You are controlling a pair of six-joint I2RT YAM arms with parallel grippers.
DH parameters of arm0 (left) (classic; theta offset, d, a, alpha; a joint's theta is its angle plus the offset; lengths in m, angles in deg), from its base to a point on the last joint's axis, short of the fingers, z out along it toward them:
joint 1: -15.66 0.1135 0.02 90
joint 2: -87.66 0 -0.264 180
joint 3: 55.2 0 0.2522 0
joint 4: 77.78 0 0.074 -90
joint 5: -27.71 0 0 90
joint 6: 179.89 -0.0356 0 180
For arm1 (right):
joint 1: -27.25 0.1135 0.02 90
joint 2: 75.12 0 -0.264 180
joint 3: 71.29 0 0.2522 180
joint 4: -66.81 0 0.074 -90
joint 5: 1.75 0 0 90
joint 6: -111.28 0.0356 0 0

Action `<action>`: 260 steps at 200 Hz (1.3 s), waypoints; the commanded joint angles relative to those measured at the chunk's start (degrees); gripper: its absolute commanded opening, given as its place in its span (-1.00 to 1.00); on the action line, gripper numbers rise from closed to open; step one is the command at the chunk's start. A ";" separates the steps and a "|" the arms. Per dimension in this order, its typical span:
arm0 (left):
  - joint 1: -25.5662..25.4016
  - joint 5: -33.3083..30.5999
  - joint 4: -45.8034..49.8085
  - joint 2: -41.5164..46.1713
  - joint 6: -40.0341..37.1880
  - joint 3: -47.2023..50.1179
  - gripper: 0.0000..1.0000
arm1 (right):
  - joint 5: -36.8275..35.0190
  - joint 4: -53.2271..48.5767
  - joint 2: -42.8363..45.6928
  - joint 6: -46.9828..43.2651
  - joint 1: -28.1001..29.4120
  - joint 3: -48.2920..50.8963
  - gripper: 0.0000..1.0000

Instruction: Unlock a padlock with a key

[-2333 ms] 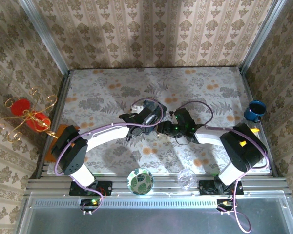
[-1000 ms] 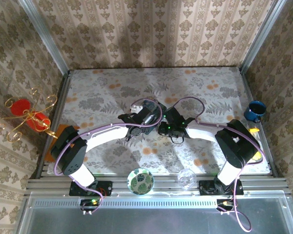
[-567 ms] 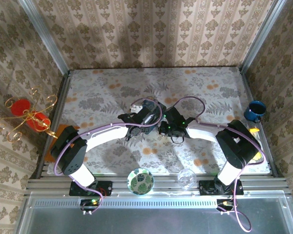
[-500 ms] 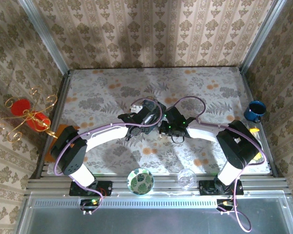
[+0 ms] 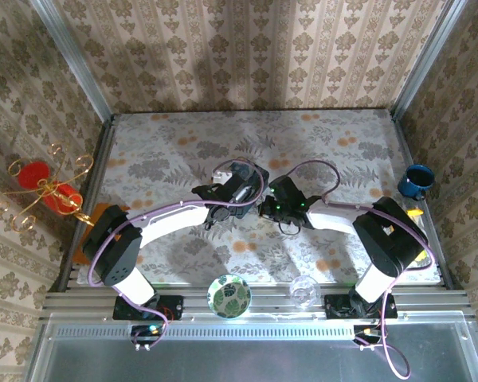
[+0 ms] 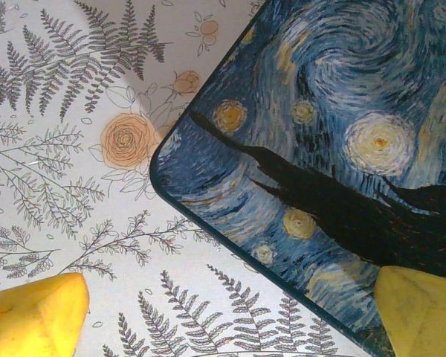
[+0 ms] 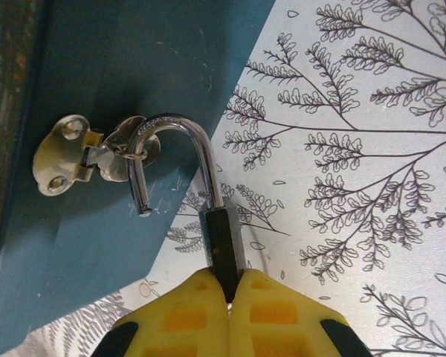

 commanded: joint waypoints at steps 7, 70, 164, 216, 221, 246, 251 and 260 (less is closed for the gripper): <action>0.21 2.08 5.31 -0.95 -0.50 2.55 1.00 | -1.66 8.54 0.91 6.66 -0.18 3.17 -1.00; 0.09 2.84 4.78 -1.39 -0.59 2.37 1.00 | -4.68 16.22 0.78 13.35 0.66 5.94 -1.00; -0.41 4.10 4.06 -1.53 -0.50 2.92 1.00 | -5.00 24.49 -3.64 18.72 1.23 6.19 -1.00; -0.70 4.33 3.99 -1.83 -0.72 2.72 1.00 | -5.85 25.72 -3.74 19.21 0.97 5.77 -1.00; -0.66 4.37 3.95 -1.93 -0.74 2.73 1.00 | -5.83 25.72 -3.74 19.21 0.97 5.69 -1.00; -0.72 4.35 3.99 -1.89 -0.94 2.73 1.00 | -5.94 25.29 -4.16 18.95 0.79 4.50 -1.00; -0.72 4.37 4.08 -1.81 -0.85 2.84 1.00 | -5.93 25.22 -4.26 18.86 0.66 4.38 -1.00; -0.79 4.38 4.05 -1.75 -0.91 2.95 1.00 | -6.05 25.02 -4.44 18.75 0.45 4.12 -1.00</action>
